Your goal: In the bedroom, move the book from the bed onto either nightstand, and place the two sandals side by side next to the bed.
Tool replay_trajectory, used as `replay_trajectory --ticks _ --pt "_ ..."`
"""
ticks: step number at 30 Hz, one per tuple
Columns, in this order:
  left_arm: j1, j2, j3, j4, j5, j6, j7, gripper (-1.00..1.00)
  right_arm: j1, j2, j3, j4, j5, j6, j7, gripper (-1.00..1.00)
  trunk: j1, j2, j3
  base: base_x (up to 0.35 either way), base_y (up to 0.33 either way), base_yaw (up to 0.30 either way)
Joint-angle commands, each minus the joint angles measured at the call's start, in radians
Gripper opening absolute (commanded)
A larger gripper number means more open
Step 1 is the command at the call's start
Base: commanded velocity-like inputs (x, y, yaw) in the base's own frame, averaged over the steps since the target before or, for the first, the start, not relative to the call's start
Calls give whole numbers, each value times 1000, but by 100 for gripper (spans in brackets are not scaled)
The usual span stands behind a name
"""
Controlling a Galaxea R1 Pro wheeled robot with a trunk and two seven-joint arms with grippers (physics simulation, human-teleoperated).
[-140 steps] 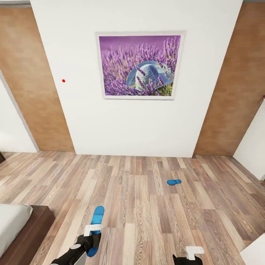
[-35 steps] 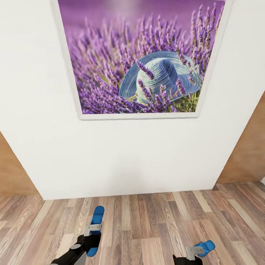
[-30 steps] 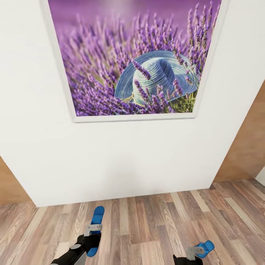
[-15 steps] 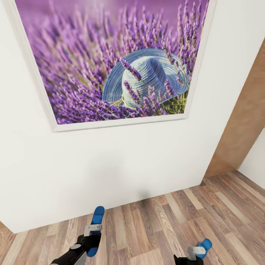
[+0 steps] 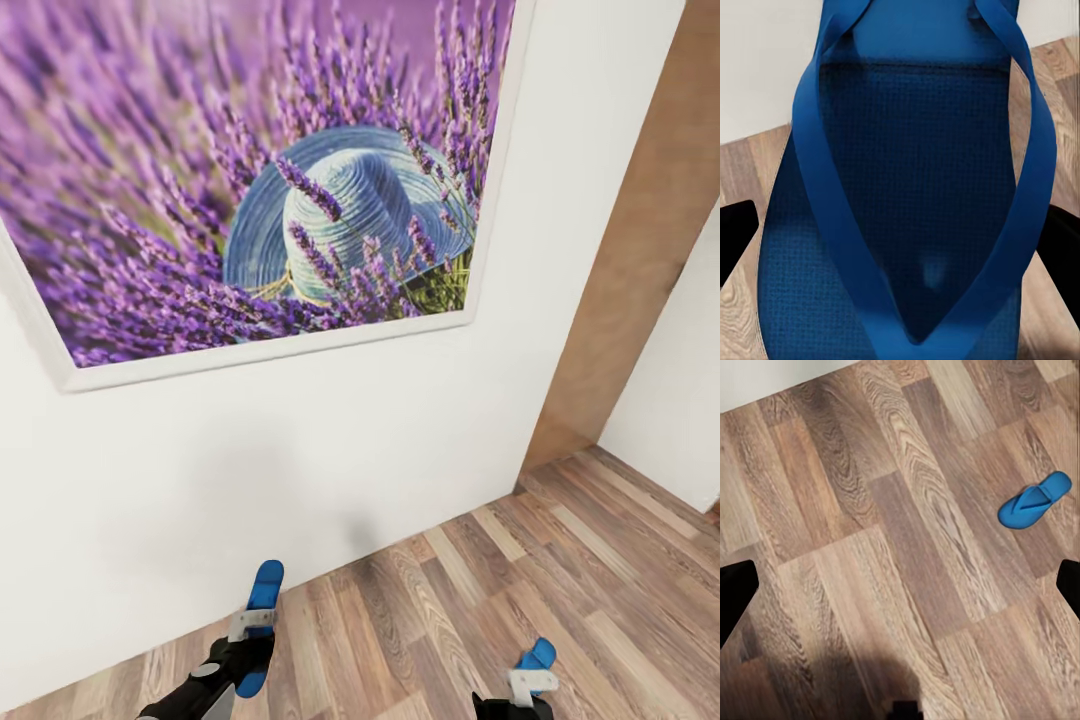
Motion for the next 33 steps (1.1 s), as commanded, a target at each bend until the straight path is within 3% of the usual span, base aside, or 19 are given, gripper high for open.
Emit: replay_trajectory --ticks 1,33 --pt "-1 0 -9 1 9 -4 3 -100 -1 1 -9 1 8 -3 7 100 1 -2 -2 116 14 -290" --pt "-1 0 -9 1 9 -4 3 -100 -1 1 -8 1 8 -3 8 100 1 -2 -2 86 1 -290"
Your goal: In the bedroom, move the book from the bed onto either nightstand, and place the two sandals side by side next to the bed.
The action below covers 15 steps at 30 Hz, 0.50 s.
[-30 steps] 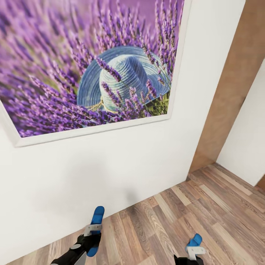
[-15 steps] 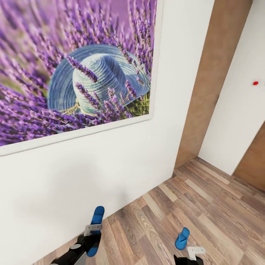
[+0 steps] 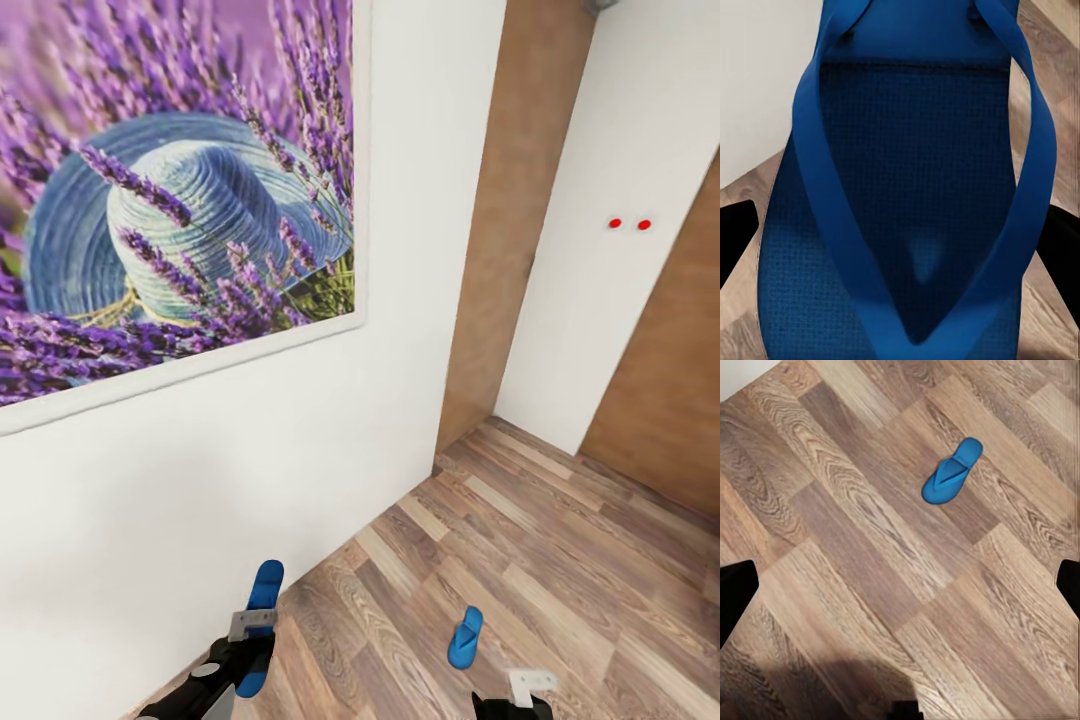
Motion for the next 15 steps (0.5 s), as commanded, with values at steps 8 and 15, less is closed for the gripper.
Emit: replay_trajectory --ticks 8,15 --pt "-1 0 -9 1 9 -4 3 -100 -1 1 -8 1 8 -4 7 100 1 -2 -2 85 0 -290" --pt "-1 0 -9 1 9 -4 2 -100 -1 1 -8 1 8 -4 8 100 1 -2 -2 85 0 -290"
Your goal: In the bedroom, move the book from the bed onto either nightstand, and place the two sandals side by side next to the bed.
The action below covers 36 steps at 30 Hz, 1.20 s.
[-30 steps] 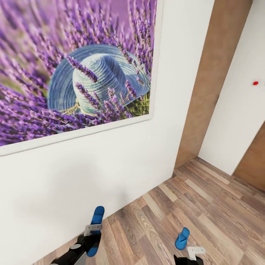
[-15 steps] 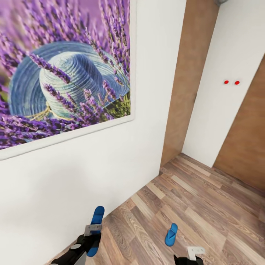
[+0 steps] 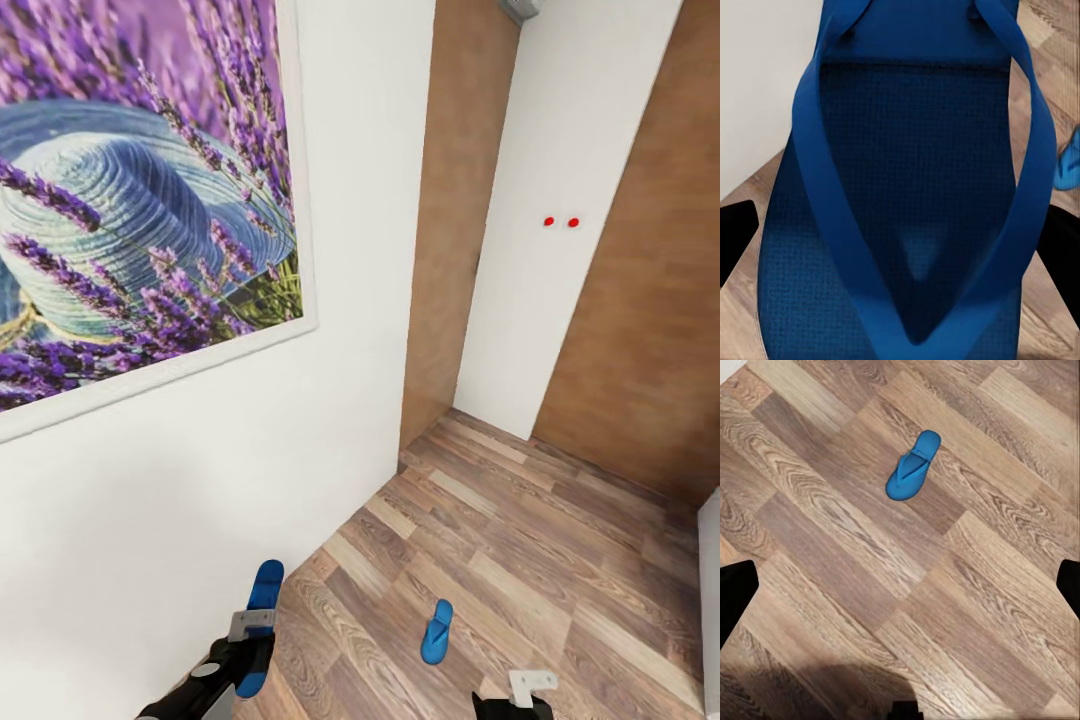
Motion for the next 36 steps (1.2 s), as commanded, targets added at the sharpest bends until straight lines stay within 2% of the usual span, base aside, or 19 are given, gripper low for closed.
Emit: replay_trajectory --ticks 1,13,28,36 --pt "-1 0 -9 1 9 -4 3 -100 -1 1 -8 1 8 -4 7 100 1 -2 -2 85 0 -290" --pt "-1 1 -9 1 9 -4 3 -100 -1 3 -8 1 8 -4 8 100 1 -2 -2 86 10 -290" --pt "-1 0 -9 1 9 -4 3 -100 -1 6 -8 1 8 -4 8 100 1 -2 -2 116 96 -288" --pt "-1 0 -9 1 9 -4 3 -100 -1 8 -8 1 9 -4 7 100 1 -2 -2 223 186 -77"
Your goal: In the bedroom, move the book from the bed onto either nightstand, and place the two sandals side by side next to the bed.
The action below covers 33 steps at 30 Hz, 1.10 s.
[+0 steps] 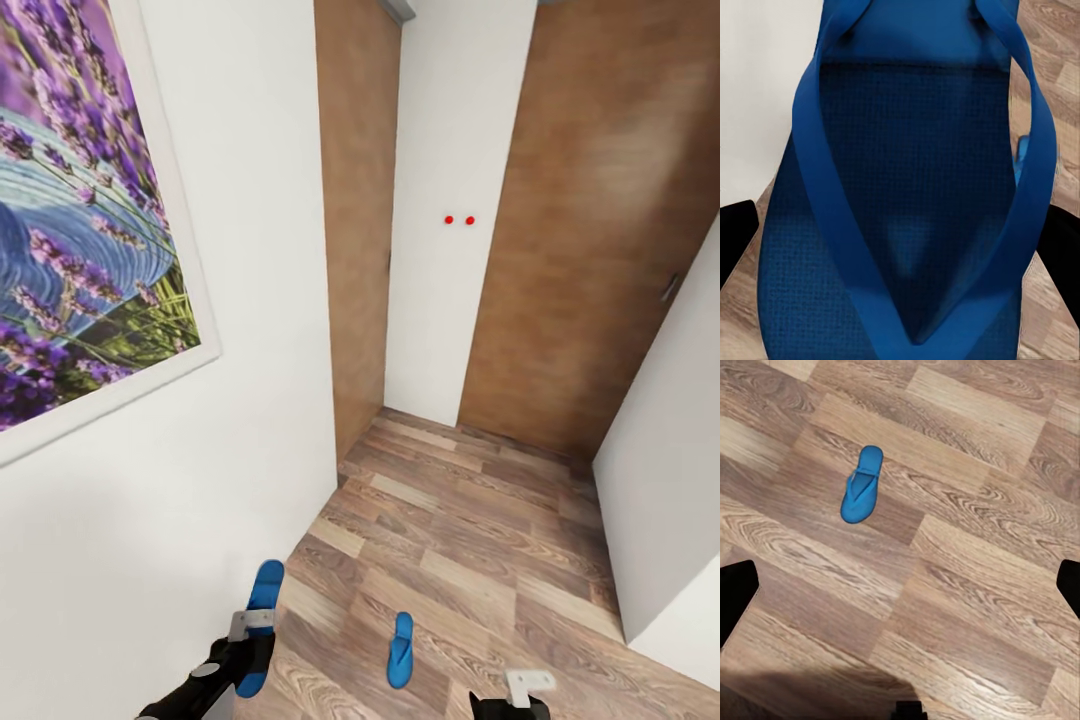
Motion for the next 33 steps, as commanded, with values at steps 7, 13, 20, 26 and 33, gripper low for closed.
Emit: replay_trajectory --ticks 7,13,20,26,33 --pt "-1 0 -9 1 9 -4 4 -100 -1 1 -8 0 8 -3 7 100 1 -2 -2 266 100 -10" --pt "-1 0 -23 1 9 -4 4 -100 -1 1 -8 0 8 -3 7 100 1 -2 -2 264 15 -1" --pt "-1 0 -36 2 9 -4 4 -100 -1 1 -8 0 8 -3 7 100 1 -2 -2 256 3 0" --pt "-1 0 -37 2 8 -2 4 -100 -1 1 -8 0 8 -3 7 100 1 -2 -2 247 0 0" --pt "-1 -1 -38 2 8 -2 11 -100 -1 0 -8 0 8 -3 7 100 1 -2 -2 127 0 0"
